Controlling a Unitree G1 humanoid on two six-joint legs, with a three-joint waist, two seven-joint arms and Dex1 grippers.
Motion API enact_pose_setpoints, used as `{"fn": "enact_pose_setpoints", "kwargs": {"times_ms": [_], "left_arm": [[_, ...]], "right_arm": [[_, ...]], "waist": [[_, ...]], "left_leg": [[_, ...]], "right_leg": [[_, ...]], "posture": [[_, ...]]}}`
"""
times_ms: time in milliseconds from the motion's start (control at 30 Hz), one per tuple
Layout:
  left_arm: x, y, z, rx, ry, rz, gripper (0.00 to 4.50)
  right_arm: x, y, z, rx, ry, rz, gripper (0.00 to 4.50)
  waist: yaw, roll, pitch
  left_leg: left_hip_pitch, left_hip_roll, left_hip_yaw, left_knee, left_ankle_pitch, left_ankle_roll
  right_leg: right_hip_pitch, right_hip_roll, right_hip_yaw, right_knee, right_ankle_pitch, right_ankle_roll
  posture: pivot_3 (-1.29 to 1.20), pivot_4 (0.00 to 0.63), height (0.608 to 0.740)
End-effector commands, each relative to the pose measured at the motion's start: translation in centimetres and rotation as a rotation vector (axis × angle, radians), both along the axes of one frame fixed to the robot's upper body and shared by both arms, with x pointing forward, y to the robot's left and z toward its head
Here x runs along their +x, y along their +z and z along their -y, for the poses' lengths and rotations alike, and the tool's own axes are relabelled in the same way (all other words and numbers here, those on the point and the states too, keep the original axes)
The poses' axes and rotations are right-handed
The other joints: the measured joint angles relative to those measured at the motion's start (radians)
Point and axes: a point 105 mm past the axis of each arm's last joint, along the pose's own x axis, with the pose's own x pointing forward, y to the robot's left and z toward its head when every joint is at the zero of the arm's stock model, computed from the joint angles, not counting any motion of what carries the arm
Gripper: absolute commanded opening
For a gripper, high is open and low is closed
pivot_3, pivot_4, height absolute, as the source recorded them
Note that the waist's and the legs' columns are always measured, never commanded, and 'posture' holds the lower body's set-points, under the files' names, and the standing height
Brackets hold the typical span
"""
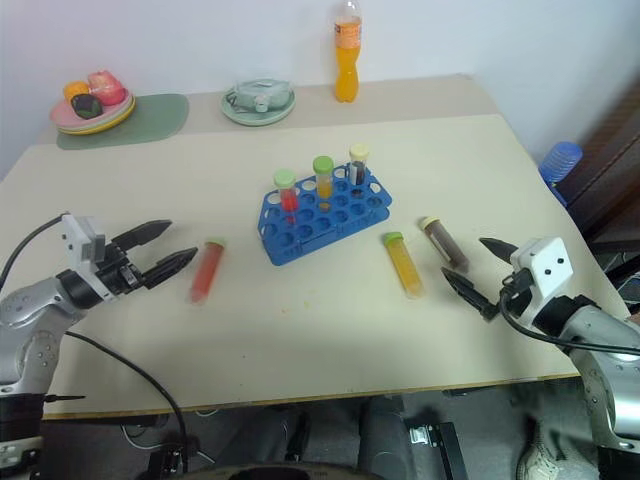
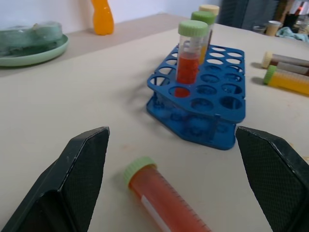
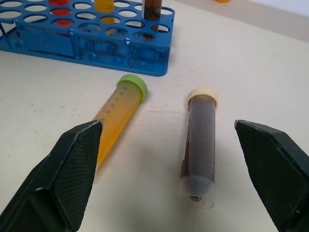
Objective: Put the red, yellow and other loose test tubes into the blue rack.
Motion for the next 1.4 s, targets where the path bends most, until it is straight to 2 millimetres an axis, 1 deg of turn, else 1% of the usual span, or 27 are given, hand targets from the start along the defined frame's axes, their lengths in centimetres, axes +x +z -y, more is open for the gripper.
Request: {"fn": "enact_pose_setpoints", "kwargs": {"times_ms": [33, 433, 600, 667, 733, 800, 867, 1000, 1167, 1233, 1333, 1400], "left_arm": [[-0.2, 1.2, 0.0, 0.019, -0.013, 0.046, 4.25], [0.2, 2.2, 1.3, -0.016, -0.078, 0.078, 4.25], [0.1, 2.6, 3.0, -0.021, -0.142, 0.09, 4.25], [0.1, 2.7, 3.6, -0.019, -0.167, 0.093, 4.25], [0.0, 2.8, 4.3, -0.011, -0.2, 0.101, 4.25], [0.1, 3.1, 5.1, -0.011, -0.231, 0.108, 4.25], [0.1, 3.2, 6.1, -0.004, -0.277, 0.112, 4.25], [-0.1, 3.1, 7.7, 0.023, -0.35, 0.112, 4.25], [-0.4, 3.1, 9.0, 0.038, -0.409, 0.099, 4.25], [-0.9, 3.1, 9.7, 0.049, -0.457, 0.085, 4.25], [-1.8, 2.8, 10.3, 0.076, -0.528, 0.055, 4.25], [-2.0, 2.7, 10.4, 0.087, -0.543, 0.05, 4.25]], "right_arm": [[-0.3, 1.6, -0.3, -0.002, 0.003, 0.06, 4.5], [0.4, 2.5, -0.9, -0.013, 0.003, 0.089, 4.5], [1.9, 4.3, -1.9, 0.001, 0.006, 0.105, 4.5], [2.6, 4.5, -2.0, -0.024, -0.024, 0.05, 4.5], [3.5, 4.4, -1.5, -0.058, -0.091, -0.072, 4.5], [4.1, 4.7, -1.7, -0.051, -0.096, -0.182, 4.5], [5.2, 4.8, -1.5, -0.04, -0.127, -0.282, 4.5], [7.1, 4.1, -0.7, -0.04, -0.224, -0.473, 4.5], [8.1, 3.3, -0.8, -0.06, -0.247, -0.617, 4.5], [8.7, 2.7, -0.8, -0.071, -0.249, -0.672, 4.5], [9.7, 2.3, -0.8, -0.083, -0.245, -0.709, 4.5], [10.0, 2.1, -0.9, -0.093, -0.24, -0.728, 4.5]], "waist": [[0.001, 0.0, 0.0], [0.0, 0.0, 0.0], [0.0, 0.0, 0.0], [0.001, 0.0, 0.0], [0.0, 0.0, 0.0], [0.0, 0.0, 0.0], [-0.001, 0.0, 0.001], [0.001, 0.0, 0.001], [-0.002, 0.0, 0.001], [-0.002, 0.0, 0.001], [-0.002, 0.0, 0.001], [-0.002, 0.0, 0.001]], "left_leg": [[0.0, 0.0, 0.0, 0.0, 0.0, 0.0], [0.0, 0.0, 0.0, 0.0, 0.0, 0.0], [0.0, 0.0, 0.0, 0.0, 0.0, 0.0], [0.0, 0.0, 0.0, 0.0, 0.0, 0.0], [-0.001, 0.0, 0.0, 0.0, 0.0, 0.0], [-0.001, 0.0, 0.0, 0.0, 0.0, 0.0], [-0.002, 0.0, 0.0, 0.0, 0.0, 0.0], [-0.002, 0.0, 0.0, 0.0, 0.0, 0.0], [-0.004, 0.0, 0.0, 0.0, 0.0, 0.001], [-0.004, 0.0, 0.0, 0.0, 0.0, 0.001], [-0.004, 0.0, 0.001, 0.0, 0.0, 0.001], [-0.004, 0.0, 0.001, 0.0, 0.0, 0.001]], "right_leg": [[0.0, 0.0, 0.0, 0.0, 0.0, 0.0], [0.0, 0.0, 0.0, 0.0, 0.0, 0.0], [0.0, 0.0, 0.0, 0.0, 0.0, 0.0], [0.0, 0.0, 0.0, 0.0, 0.0, 0.0], [0.0, 0.0, 0.0, 0.0, 0.0, 0.0], [-0.001, 0.0, 0.0, 0.0, 0.0, 0.0], [-0.001, 0.0, 0.0, 0.0, 0.0, 0.0], [-0.001, -0.001, 0.0, -0.002, 0.0, 0.0], [-0.002, -0.001, -0.001, -0.002, 0.0, 0.0], [-0.003, -0.001, -0.001, -0.002, 0.0, 0.0], [-0.002, -0.001, -0.001, -0.002, 0.0, 0.0], [-0.003, -0.001, -0.001, -0.002, 0.0, 0.0]], "posture": [[0.0, 0.15, 0.74], [0.0, 0.15, 0.74], [0.0, 0.15, 0.74], [0.0, 0.15, 0.74], [0.0, 0.15, 0.74], [0.0, 0.15, 0.74], [0.0, 0.15, 0.74], [0.0, 0.15, 0.74], [0.0, 0.15, 0.74], [0.0, 0.15, 0.74], [0.0, 0.15, 0.74], [0.0, 0.15, 0.74]]}}
